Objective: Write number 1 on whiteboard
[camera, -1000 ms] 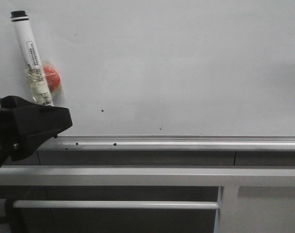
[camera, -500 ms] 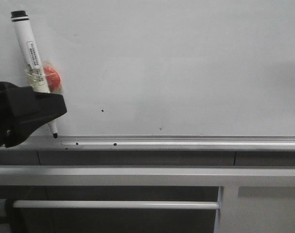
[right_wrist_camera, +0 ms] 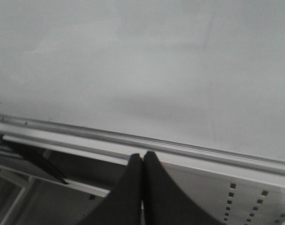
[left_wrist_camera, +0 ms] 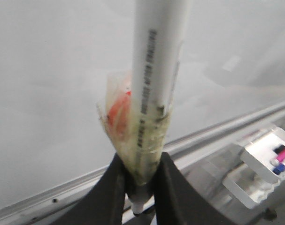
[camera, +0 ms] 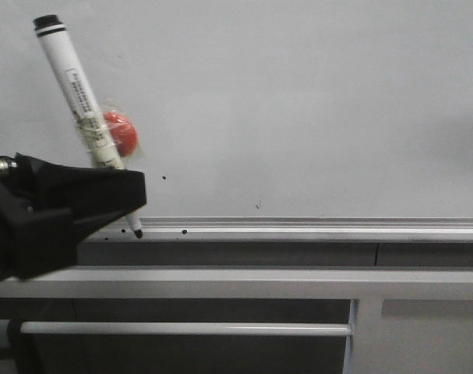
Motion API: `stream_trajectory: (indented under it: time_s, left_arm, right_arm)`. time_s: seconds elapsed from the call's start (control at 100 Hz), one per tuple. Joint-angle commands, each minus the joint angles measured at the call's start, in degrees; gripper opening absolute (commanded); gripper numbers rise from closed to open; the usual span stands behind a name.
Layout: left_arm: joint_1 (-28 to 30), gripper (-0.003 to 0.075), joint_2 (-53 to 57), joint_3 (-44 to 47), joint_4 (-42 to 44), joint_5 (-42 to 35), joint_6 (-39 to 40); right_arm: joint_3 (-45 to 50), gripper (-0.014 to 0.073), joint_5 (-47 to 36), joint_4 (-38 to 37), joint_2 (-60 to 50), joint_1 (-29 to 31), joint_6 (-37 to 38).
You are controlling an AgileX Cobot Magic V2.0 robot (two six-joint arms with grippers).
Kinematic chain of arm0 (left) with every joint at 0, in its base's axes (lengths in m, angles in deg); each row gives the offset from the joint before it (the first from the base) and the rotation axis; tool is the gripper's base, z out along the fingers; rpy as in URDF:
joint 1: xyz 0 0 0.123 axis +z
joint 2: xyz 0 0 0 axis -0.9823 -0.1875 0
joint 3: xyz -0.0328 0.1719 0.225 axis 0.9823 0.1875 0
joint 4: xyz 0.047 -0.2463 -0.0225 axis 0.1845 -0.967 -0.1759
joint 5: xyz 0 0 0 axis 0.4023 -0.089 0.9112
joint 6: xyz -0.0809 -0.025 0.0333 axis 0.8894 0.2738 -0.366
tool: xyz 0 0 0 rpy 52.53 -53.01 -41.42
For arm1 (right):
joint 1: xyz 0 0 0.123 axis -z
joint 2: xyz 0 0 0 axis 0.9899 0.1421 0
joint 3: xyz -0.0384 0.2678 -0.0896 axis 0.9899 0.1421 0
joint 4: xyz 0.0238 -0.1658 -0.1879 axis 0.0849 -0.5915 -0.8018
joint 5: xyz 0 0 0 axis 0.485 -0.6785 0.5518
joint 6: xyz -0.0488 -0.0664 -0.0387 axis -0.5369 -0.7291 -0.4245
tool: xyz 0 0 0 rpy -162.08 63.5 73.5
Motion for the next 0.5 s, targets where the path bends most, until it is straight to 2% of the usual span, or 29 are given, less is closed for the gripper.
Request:
stream_trajectory:
  time_s: [0.0, 0.17, 0.27, 0.36, 0.49]
  left_arm:
    - [-0.49, -0.002, 1.56, -0.91, 4.47, -12.14, -1.99]
    - [-0.49, -0.002, 1.56, -1.23, 8.77, -11.19, -6.18]
    - [-0.49, -0.002, 1.59, -2.81, 12.4, -6.68, -6.31]
    - [-0.49, -0.002, 2.48, -5.94, 16.95, 3.22, -7.17]
    - [-0.49, -0.002, 5.07, -12.91, 19.35, 20.87, -11.94]
  right_arm:
    - [-3.71, -0.0064, -2.16, 1.9, 0.71, -3.48, -6.33]
    - [-6.09, -0.0064, -1.75, 1.78, 0.71, -14.57, -12.38]
    - [-6.6, -0.0064, -0.57, 0.85, 0.9, -19.38, -13.13]
    - [-7.14, -0.0064, 0.8, -1.37, 2.56, -24.02, -13.13]
    - [-8.71, -0.0063, 2.59, -11.7, 5.48, -32.3, -13.13]
